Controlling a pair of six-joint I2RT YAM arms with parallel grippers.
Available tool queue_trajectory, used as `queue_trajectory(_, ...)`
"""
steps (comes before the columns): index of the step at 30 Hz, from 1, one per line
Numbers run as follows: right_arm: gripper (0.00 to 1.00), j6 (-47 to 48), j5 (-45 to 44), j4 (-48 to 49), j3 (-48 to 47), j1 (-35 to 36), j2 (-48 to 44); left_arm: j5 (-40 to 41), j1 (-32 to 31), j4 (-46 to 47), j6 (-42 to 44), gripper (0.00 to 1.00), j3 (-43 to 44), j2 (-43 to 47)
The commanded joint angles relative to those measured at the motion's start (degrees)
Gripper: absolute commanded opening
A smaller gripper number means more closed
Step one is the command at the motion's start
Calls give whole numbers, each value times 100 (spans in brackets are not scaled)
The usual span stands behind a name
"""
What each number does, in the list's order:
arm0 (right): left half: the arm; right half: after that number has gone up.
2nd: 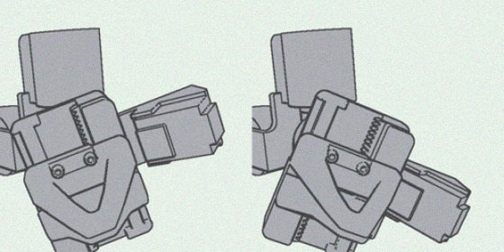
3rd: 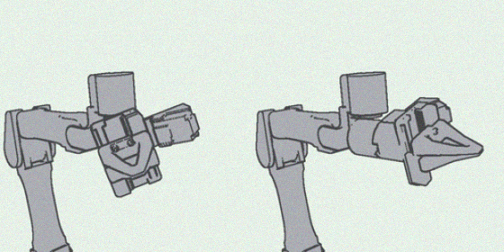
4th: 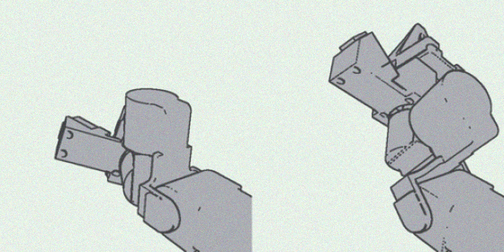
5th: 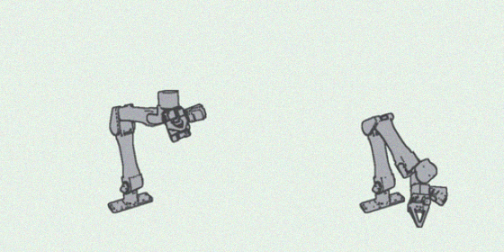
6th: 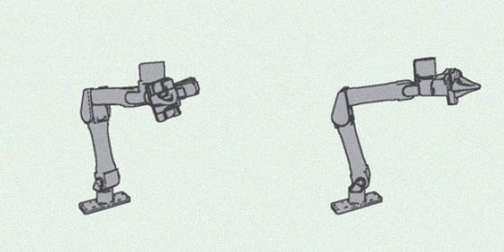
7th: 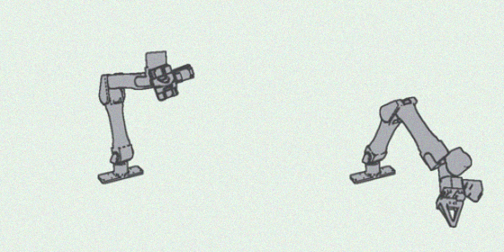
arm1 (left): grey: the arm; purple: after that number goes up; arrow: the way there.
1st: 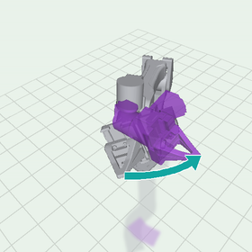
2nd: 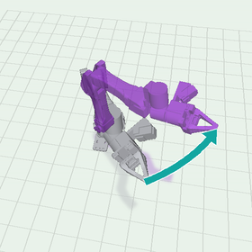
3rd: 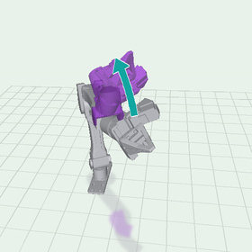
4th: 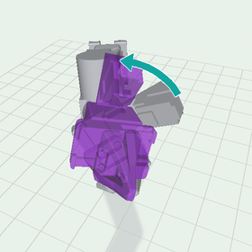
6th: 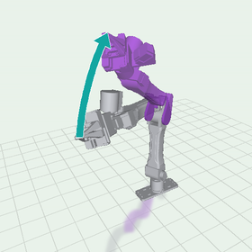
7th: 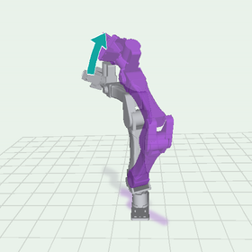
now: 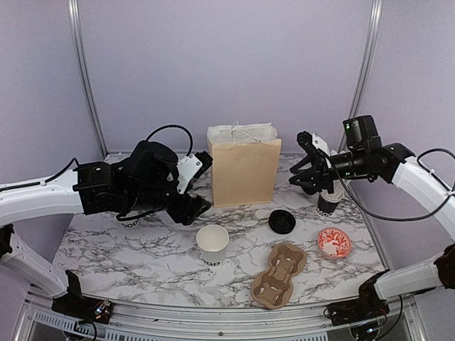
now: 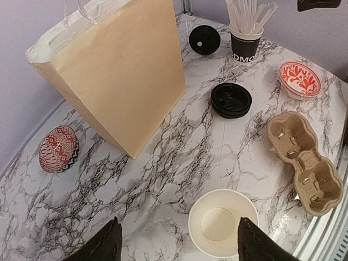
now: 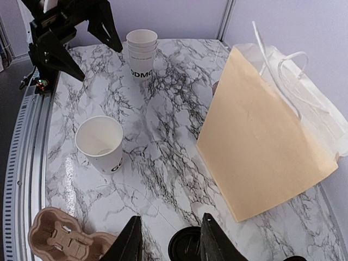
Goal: Pack the takeout coffee
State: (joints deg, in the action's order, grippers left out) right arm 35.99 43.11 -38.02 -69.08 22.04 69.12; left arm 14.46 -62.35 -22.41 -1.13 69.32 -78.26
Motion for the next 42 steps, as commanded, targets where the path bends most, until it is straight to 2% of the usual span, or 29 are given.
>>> queue_trajectory(1, 33, -30, -427, -242, 146, -9, -92, 271, 12, 174, 5, 74, 122, -102)
queue_trajectory(11, 29, 537, -1271, -363, 728, 61, 152, 94, 12, 92, -13, 76, 188, -186)
queue_trajectory(17, 28, 317, -2299, 133, 903, 442, 553, 189, 12, -21, -131, 78, 177, -288)
queue_trajectory(19, 26, 193, -2809, 282, 830, 566, 781, 204, 13, -19, -153, 78, 151, -298)
queue_trajectory(31, 20, -451, -3970, 528, -21, 550, 2406, 350, 12, -20, -265, 78, -103, -203)
queue_trajectory(35, 21, -568, -4049, 607, -339, 446, 2882, 374, 12, -15, -276, 78, -171, -172)
queue_trajectory(42, 22, -631, -3637, 663, -1081, 357, 3624, 395, 12, 47, -289, 78, -315, -172)
